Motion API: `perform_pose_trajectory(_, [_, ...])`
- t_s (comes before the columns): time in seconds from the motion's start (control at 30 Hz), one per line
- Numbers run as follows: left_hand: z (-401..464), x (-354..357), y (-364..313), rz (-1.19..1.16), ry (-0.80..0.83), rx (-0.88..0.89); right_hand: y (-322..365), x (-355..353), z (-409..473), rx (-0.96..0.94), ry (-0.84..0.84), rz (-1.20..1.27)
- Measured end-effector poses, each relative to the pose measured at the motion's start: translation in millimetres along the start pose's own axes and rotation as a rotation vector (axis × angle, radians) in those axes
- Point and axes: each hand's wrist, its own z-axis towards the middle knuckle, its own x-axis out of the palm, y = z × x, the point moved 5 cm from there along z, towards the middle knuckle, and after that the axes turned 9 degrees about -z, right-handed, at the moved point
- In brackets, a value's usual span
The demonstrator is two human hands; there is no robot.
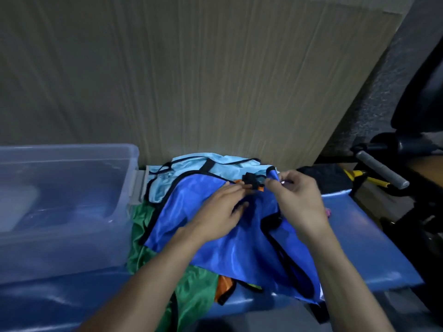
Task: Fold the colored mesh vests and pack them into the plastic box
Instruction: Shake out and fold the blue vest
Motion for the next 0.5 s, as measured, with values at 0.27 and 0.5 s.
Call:
perform_pose_trajectory(0.27, [-25,-56,36,-0.324,-0.212,-0.378,60,116,13,-0.089,0.11,-0.29])
perform_pose_trajectory(0.5, [-58,-84,74,-0.662,-0.562,-0.751,51,178,13,-0.053,0.206,-0.414])
